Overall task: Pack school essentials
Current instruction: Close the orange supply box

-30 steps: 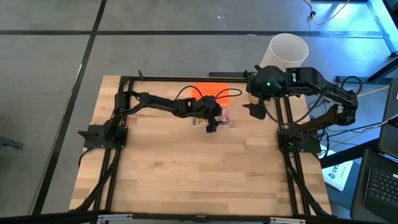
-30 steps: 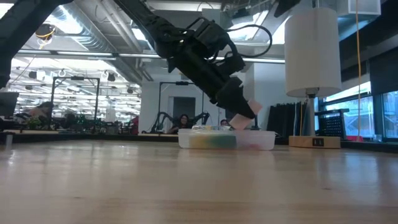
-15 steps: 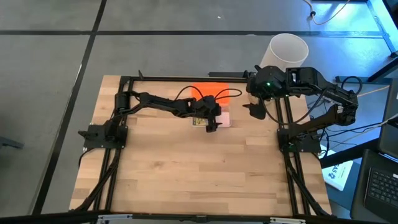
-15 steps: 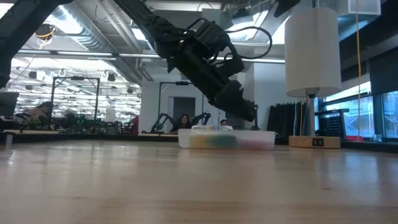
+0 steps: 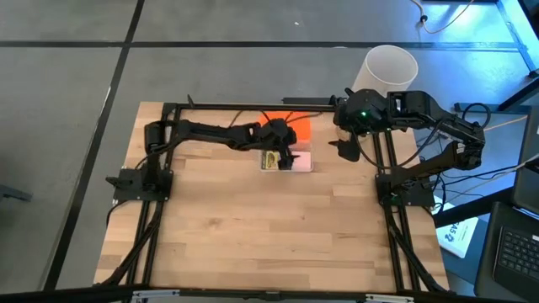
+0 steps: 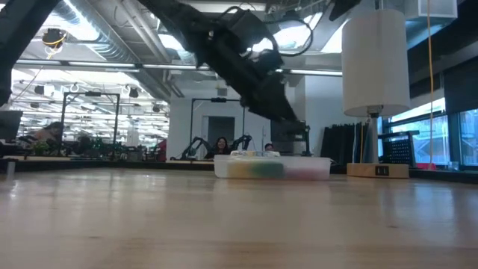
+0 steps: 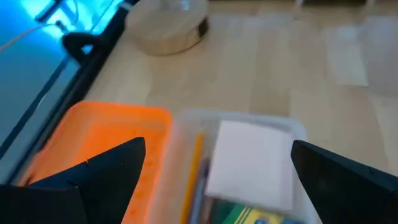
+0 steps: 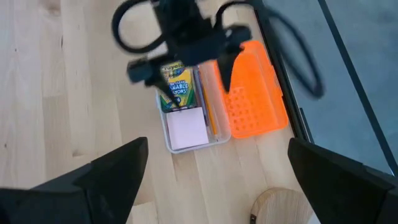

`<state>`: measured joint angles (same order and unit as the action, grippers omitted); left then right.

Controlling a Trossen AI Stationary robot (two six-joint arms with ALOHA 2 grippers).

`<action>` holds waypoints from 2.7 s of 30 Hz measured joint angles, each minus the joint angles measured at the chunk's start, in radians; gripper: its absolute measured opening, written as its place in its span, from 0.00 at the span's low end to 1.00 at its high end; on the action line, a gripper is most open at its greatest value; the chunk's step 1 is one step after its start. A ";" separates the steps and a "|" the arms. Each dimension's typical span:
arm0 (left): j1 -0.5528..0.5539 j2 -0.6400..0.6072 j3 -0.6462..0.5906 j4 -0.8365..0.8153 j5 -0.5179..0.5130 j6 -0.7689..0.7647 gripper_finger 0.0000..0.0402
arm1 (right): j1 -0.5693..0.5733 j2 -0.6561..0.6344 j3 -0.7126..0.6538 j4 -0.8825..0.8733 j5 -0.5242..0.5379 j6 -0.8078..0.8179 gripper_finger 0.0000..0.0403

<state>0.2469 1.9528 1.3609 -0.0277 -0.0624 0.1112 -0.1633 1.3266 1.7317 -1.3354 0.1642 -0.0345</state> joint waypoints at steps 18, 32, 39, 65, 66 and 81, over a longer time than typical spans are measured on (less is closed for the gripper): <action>0.303 -0.158 0.000 -0.468 0.157 -0.237 0.98 | 0.000 0.000 0.000 0.000 0.000 0.000 0.96; 0.331 -0.097 0.000 -0.524 0.128 -0.424 0.98 | 0.000 0.000 0.000 0.001 0.000 0.000 0.96; 0.262 -0.101 0.000 -0.670 0.141 -0.408 0.98 | 0.000 0.000 0.000 0.008 0.000 0.000 0.96; 0.060 -0.081 -0.062 -0.640 -0.105 -0.529 0.98 | 0.000 -0.001 0.000 0.047 -0.027 0.006 0.96; 0.060 -0.081 -0.073 -0.631 -0.105 -0.530 0.98 | 0.000 0.000 0.000 0.049 -0.060 -0.003 0.96; 0.065 -0.081 -0.085 -0.610 -0.110 -0.548 0.98 | -0.233 0.100 -0.190 0.224 -0.134 0.213 0.96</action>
<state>0.3115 1.8721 1.2758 -0.6376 -0.1722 -0.4366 -0.3965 1.4267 1.5414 -1.1115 0.0301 0.1788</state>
